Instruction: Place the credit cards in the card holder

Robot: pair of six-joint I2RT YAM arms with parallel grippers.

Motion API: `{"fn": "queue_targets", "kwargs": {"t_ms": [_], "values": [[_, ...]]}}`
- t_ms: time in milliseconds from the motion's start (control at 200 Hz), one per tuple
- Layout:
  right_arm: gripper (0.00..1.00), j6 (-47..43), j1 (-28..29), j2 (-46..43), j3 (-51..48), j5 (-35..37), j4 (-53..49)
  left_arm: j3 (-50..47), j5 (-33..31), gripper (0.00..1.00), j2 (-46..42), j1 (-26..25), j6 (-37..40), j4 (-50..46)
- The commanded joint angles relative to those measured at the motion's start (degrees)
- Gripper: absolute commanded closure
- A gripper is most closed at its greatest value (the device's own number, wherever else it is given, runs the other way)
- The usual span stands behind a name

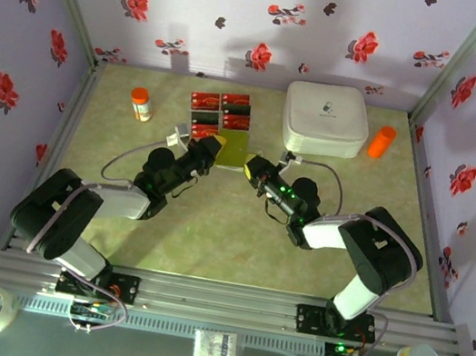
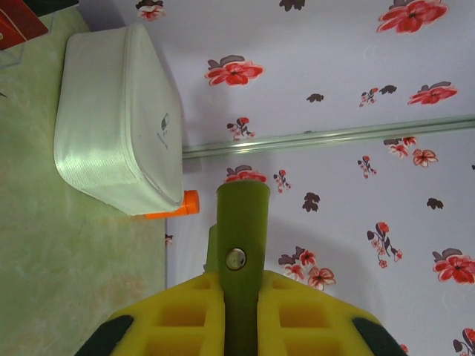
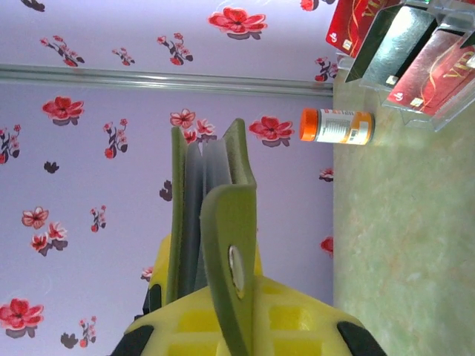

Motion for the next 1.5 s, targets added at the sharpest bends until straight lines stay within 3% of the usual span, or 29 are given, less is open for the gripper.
{"fn": "queue_targets", "kwargs": {"t_ms": [0, 55, 230, 350, 400, 510, 665, 775, 970, 1260, 1495], "values": [[1.00, -0.1, 0.2, -2.0, 0.9, -3.1, 3.8, 0.1, 3.2, 1.00, 1.0, -1.2, 0.3, 1.4], [1.00, -0.1, -0.1, -2.2, 0.2, -3.1, 3.8, -0.1, 3.3, 0.99, 1.0, -1.0, 0.8, 1.2], [1.00, -1.0, -1.3, -3.1, -2.8, -2.8, 3.8, -2.3, 4.2, 0.49, 0.0, 0.7, 3.0, -0.4], [1.00, -1.7, -1.5, -2.7, -4.2, -3.0, 3.8, -3.6, 5.5, 0.31, -1.5, 2.2, 5.7, -3.6], [1.00, -2.1, -1.5, -2.4, -5.0, -3.0, 3.9, -3.9, 6.2, 0.18, -2.6, 2.8, 7.3, -5.7], [1.00, -3.0, -1.6, -1.9, -6.7, -3.0, 3.8, -3.9, 7.3, 0.01, -6.2, 3.9, 12.6, -14.0], [1.00, -4.4, -1.5, -1.7, -9.4, -2.9, 3.8, -0.6, 7.2, 0.00, -12.7, 4.3, 23.5, -32.0], [1.00, -5.2, -1.5, -1.0, -10.9, -2.6, 3.8, 5.7, 4.8, 0.00, -16.1, 4.1, 32.7, -50.2], [1.00, -6.5, -0.9, 0.2, -12.2, -2.3, 3.8, 18.8, -1.9, 0.00, -13.1, 1.1, 46.3, -74.6], [1.00, -7.5, -0.1, 2.3, -13.5, -0.9, 3.8, 28.5, -13.6, 0.00, -2.6, -7.1, 55.6, -90.3], [1.00, -8.3, 0.5, 3.6, -15.1, 1.1, 3.8, 27.2, -23.6, 0.00, 1.2, -10.3, 56.0, -94.9]]}}
